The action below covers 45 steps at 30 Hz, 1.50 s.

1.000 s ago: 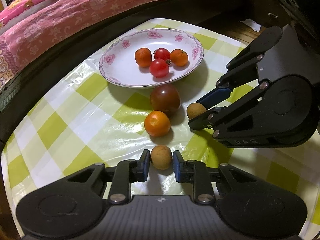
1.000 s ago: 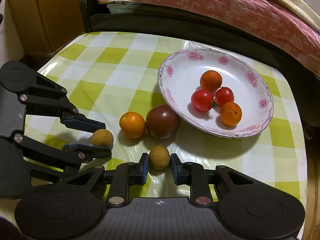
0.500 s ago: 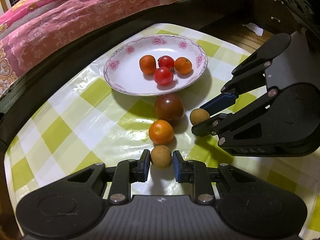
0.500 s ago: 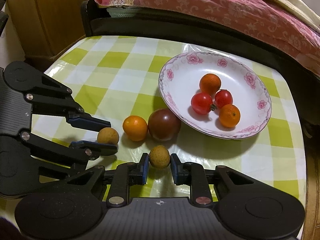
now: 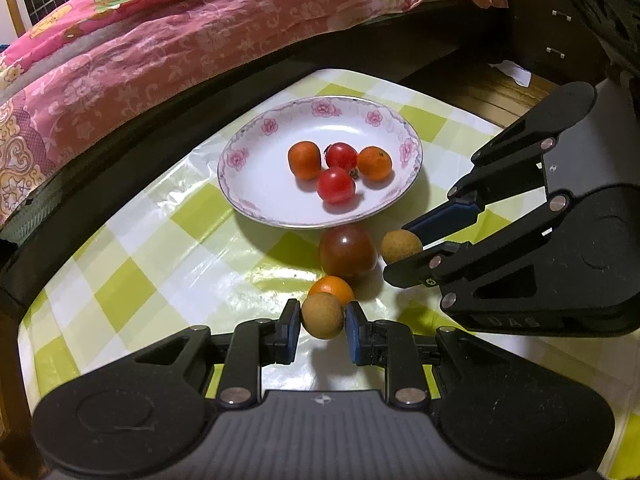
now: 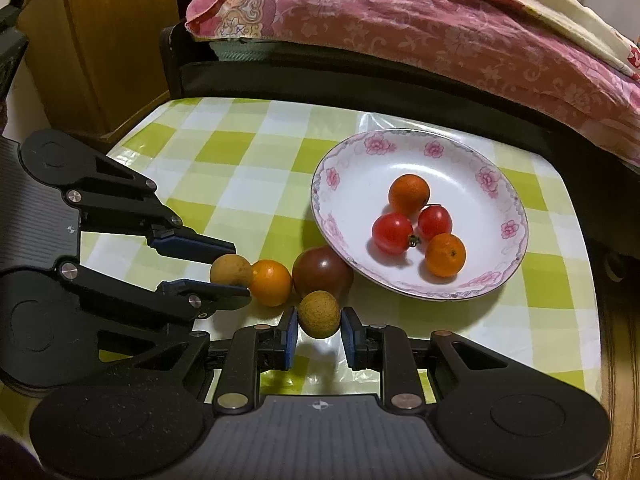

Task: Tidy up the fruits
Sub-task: 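Carry both brown fruits over the white plate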

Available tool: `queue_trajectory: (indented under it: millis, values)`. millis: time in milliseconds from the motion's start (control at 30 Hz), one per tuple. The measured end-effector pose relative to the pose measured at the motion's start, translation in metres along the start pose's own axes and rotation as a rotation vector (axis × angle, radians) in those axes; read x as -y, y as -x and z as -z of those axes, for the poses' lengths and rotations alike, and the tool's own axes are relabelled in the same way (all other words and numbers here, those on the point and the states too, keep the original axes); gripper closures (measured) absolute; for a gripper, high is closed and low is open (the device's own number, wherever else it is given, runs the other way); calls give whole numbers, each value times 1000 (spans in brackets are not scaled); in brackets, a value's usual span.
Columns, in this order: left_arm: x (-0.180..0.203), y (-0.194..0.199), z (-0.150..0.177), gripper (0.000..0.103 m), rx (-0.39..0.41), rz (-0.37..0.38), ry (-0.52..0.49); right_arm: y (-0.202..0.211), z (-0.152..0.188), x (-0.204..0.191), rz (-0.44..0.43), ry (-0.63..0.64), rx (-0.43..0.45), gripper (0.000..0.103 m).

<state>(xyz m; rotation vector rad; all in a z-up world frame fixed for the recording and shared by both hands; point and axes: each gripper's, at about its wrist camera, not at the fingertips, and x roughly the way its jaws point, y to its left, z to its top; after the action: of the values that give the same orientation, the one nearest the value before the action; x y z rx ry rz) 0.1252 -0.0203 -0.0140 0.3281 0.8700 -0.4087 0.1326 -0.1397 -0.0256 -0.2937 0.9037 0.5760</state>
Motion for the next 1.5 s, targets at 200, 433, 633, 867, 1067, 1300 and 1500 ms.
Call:
queue_trajectory:
  millis: [200,433,633,867,1067,1300,1500]
  values:
    - [0,1,-7,71,14,2,4,4,-2,4,3,-12,14,84]
    - [0,0,-22,71,40,-5,3,10,-9,12,24,-34,42,84]
    - [-1,-6,-37,71,58,-13,12,10,-14,28,58,-76,64,84]
    - [-5,-15,-50,71,68,-14,31,5,-21,42,90,-116,77,84]
    - [-8,-23,-54,71,63,-10,41,0,-24,49,95,-143,77,84]
    - [-11,-32,-59,71,62,-12,55,-8,-23,56,95,-169,73,84]
    - [-15,-41,-59,71,52,-11,68,-16,-22,62,91,-178,54,84]
